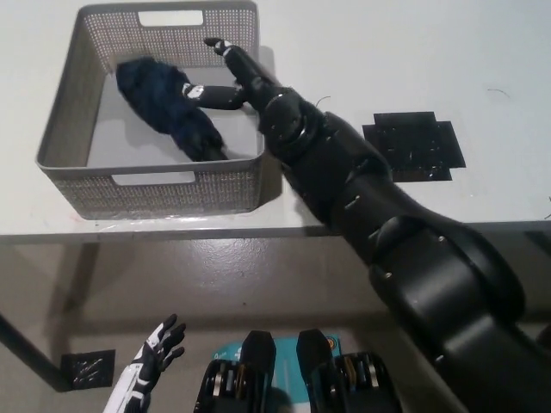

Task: Use the right hand to pick up a umbrella on the right side and place it into a container on the lft side

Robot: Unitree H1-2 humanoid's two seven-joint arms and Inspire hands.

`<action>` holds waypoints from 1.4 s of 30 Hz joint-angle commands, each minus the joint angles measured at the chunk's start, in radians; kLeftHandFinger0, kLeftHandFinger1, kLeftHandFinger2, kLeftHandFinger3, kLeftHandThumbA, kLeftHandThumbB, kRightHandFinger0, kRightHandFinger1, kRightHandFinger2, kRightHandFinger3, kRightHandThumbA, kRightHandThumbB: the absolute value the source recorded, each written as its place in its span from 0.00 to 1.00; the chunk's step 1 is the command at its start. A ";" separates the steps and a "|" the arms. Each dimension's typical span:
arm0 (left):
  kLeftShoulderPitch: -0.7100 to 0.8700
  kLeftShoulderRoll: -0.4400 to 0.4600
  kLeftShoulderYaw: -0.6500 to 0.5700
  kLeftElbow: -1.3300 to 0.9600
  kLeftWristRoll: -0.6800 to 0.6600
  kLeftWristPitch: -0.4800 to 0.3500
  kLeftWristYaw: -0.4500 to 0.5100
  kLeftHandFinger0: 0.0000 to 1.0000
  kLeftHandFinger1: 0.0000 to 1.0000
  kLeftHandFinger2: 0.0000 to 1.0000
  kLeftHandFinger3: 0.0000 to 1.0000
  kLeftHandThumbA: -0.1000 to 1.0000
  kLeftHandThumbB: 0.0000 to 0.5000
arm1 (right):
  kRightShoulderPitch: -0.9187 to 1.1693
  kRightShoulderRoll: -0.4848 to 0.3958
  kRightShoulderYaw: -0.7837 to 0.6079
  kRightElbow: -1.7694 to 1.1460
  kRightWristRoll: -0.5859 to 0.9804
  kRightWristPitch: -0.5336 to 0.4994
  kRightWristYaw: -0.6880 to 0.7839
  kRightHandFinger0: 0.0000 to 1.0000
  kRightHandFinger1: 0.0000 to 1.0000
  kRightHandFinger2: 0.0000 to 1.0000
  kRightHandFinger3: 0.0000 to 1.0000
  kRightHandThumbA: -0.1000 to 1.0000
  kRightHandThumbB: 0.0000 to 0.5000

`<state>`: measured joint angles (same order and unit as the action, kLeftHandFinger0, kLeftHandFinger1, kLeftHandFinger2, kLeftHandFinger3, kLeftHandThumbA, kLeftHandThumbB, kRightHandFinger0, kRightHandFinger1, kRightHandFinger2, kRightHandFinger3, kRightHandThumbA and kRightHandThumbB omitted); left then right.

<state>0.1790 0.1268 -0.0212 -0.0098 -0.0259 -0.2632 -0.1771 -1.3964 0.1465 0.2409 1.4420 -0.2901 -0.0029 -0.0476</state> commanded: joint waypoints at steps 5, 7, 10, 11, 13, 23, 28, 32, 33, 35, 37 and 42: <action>-0.014 0.028 -0.019 -0.041 0.008 0.019 -0.011 1.00 1.00 1.00 1.00 1.00 0.26 | -0.058 -0.042 0.024 -0.033 -0.003 0.021 0.086 1.00 1.00 1.00 1.00 0.94 1.00; -0.013 0.027 -0.018 -0.048 0.012 0.035 -0.007 1.00 1.00 1.00 1.00 1.00 0.29 | -0.072 -0.051 0.026 -0.042 -0.005 0.007 0.074 1.00 1.00 1.00 1.00 0.95 1.00; -0.014 0.023 -0.020 -0.044 0.011 0.027 -0.007 1.00 1.00 1.00 1.00 1.00 0.30 | -0.097 -0.078 -0.007 -0.071 0.029 -0.054 0.074 1.00 1.00 1.00 1.00 0.98 0.91; -0.013 0.024 -0.020 -0.045 0.011 0.027 -0.007 1.00 1.00 1.00 1.00 1.00 0.30 | -0.097 -0.079 -0.012 -0.072 0.032 -0.057 0.074 1.00 1.00 1.00 1.00 0.98 0.91; -0.013 0.028 -0.019 -0.048 0.016 0.030 -0.007 1.00 1.00 1.00 1.00 1.00 0.32 | -0.098 -0.117 -0.054 -0.127 0.068 -0.119 0.079 1.00 1.00 1.00 1.00 1.00 0.92; -0.002 0.056 0.017 -0.031 -0.030 0.025 -0.012 1.00 1.00 1.00 1.00 1.00 0.36 | 0.545 -0.275 -0.219 -1.365 0.327 0.051 0.223 1.00 1.00 1.00 1.00 1.00 0.79; 0.004 0.065 0.033 0.009 -0.030 0.001 -0.005 1.00 1.00 1.00 1.00 1.00 0.30 | 0.897 -0.274 -0.238 -1.693 0.461 0.032 0.210 1.00 1.00 1.00 1.00 1.00 0.71; -0.006 0.064 0.031 0.043 -0.019 -0.007 -0.002 1.00 1.00 1.00 1.00 1.00 0.33 | 1.128 -0.281 -0.225 -1.801 0.505 -0.069 0.195 1.00 1.00 1.00 1.00 1.00 0.74; -0.005 0.063 0.032 0.044 -0.021 -0.002 -0.001 1.00 1.00 1.00 1.00 1.00 0.31 | 1.173 -0.282 -0.221 -1.801 0.513 -0.100 0.198 1.00 1.00 1.00 1.00 1.00 0.76; -0.004 0.061 0.035 0.050 -0.027 0.002 0.000 1.00 1.00 1.00 1.00 1.00 0.34 | 1.241 -0.280 -0.213 -1.795 0.512 -0.141 0.198 1.00 1.00 1.00 1.00 1.00 0.78; -0.003 0.057 0.035 0.055 -0.026 -0.001 0.003 1.00 1.00 1.00 1.00 1.00 0.34 | 1.310 -0.280 -0.207 -1.774 0.505 -0.180 0.198 1.00 1.00 1.00 1.00 1.00 0.77; 0.000 0.058 0.036 0.071 -0.022 -0.015 0.004 1.00 1.00 1.00 1.00 1.00 0.33 | 1.461 -0.266 -0.176 -1.703 0.546 -0.276 0.215 1.00 1.00 1.00 1.00 1.00 0.72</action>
<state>0.1687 0.1417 -0.0305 0.0420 -0.0191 -0.2372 -0.1811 -0.2982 -0.0618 0.1220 0.2502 -0.1158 -0.0667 0.0670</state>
